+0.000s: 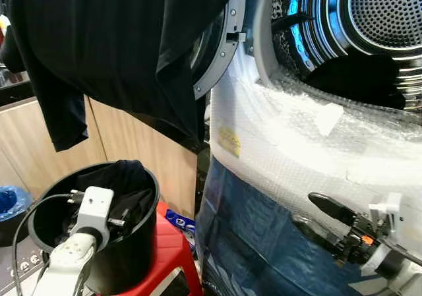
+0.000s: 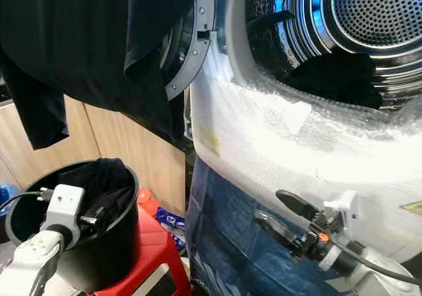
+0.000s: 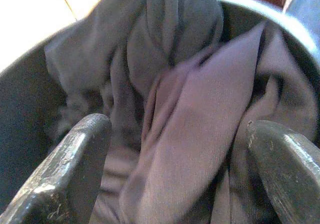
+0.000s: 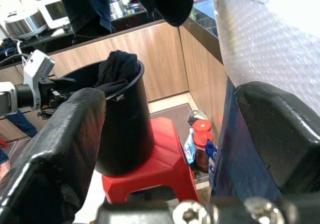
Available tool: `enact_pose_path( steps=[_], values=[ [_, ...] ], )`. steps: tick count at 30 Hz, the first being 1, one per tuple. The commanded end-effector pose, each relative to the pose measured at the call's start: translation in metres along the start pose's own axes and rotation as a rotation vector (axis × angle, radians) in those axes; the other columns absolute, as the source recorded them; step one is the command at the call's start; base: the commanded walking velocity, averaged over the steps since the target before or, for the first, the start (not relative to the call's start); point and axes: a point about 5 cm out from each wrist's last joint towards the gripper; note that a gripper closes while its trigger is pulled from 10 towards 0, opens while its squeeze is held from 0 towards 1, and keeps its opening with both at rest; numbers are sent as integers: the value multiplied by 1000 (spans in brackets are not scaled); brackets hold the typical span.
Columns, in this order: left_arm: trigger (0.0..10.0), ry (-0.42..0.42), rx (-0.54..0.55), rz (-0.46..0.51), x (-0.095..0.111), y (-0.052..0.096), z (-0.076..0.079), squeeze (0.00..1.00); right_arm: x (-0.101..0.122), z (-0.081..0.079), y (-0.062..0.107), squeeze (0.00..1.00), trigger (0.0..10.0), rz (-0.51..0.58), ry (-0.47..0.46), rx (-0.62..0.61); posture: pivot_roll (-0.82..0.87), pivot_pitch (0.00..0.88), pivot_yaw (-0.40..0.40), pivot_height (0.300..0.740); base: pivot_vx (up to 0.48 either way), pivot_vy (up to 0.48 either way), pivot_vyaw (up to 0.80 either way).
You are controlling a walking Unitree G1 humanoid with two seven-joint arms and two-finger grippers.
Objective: Clothes washing
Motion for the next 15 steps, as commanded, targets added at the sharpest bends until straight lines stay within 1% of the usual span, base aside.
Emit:
enact_pose_path(
  steps=[1,7,15],
  values=[
    [10000,18,16,-14,-2,2,-6,0,8,-4,4,0,10000,10,21,2,-47,121,-22,740,0,0,0],
    [10000,45,17,-51,-14,8,-9,0,11,-8,8,0,10000,-10,14,1,-56,150,-41,740,0,0,0],
    [10000,56,1,-82,-19,8,-15,0,21,-13,12,0,10000,-22,22,6,-77,174,-59,740,0,0,0]
  ],
)
Point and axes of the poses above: a point about 5 cm out from each wrist's last joint towards the gripper, its own y axis pointing back from the gripper into the wrist, its own x axis along the axis of the wrist's last joint, z = x × y, and after that the axes turned 11 degrees about -y, right-handed
